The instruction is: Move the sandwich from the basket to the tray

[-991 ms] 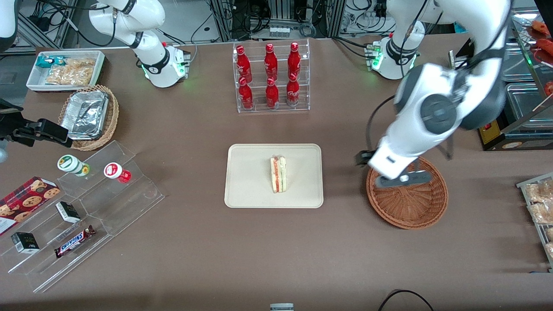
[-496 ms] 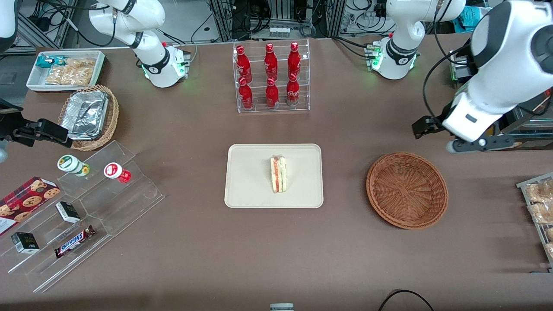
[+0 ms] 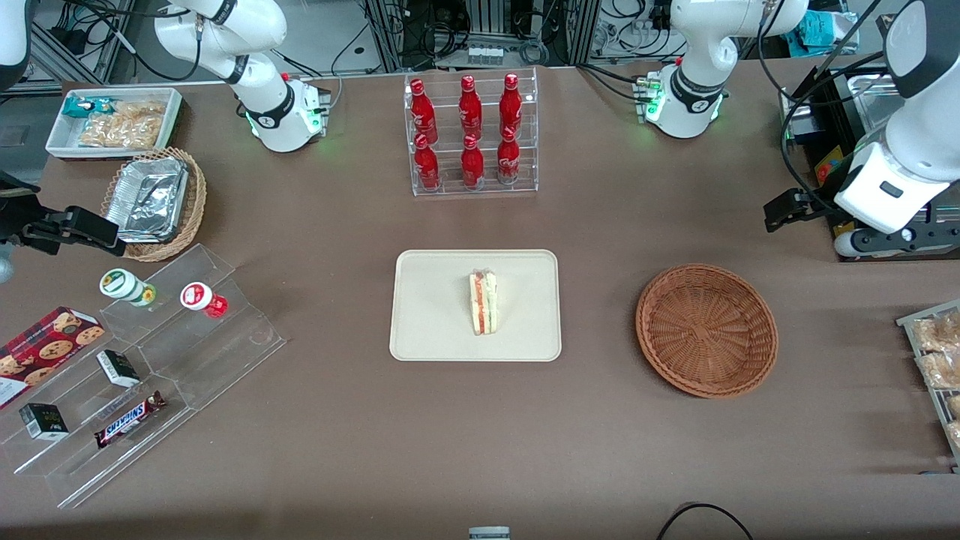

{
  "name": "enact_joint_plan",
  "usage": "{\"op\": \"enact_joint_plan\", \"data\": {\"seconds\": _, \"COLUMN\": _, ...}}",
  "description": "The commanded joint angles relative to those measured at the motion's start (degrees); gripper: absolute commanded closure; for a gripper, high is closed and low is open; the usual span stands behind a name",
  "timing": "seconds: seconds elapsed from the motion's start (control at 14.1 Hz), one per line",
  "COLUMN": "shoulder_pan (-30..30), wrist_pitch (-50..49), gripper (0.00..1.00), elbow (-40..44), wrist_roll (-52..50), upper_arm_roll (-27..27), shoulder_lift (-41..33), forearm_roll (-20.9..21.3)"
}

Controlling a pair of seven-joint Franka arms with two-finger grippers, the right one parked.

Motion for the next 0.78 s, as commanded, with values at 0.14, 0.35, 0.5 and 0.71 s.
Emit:
{"op": "enact_joint_plan", "data": {"seconds": 0.14, "shoulder_pan": 0.5, "wrist_pitch": -1.6, "gripper": 0.00, "elbow": 5.5, "wrist_roll": 0.4, "upper_arm_roll": -0.2, "shoulder_lift": 1.9, "forearm_roll": 0.5}}
{"op": "enact_joint_plan", "data": {"seconds": 0.35, "shoulder_pan": 1.1, "wrist_pitch": -1.5, "gripper": 0.00, "elbow": 5.7, "wrist_roll": 0.5, "upper_arm_roll": -0.2, "shoulder_lift": 1.8, "forearm_roll": 0.5}}
{"op": "enact_joint_plan", "data": {"seconds": 0.5, "shoulder_pan": 1.4, "wrist_pitch": -1.6, "gripper": 0.00, "elbow": 6.0, "wrist_roll": 0.4, "upper_arm_roll": -0.2, "shoulder_lift": 1.8, "forearm_roll": 0.5}}
{"op": "enact_joint_plan", "data": {"seconds": 0.71, "shoulder_pan": 1.5, "wrist_pitch": -1.6, "gripper": 0.00, "elbow": 6.0, "wrist_roll": 0.3, "upper_arm_roll": -0.2, "shoulder_lift": 1.2, "forearm_roll": 0.5}}
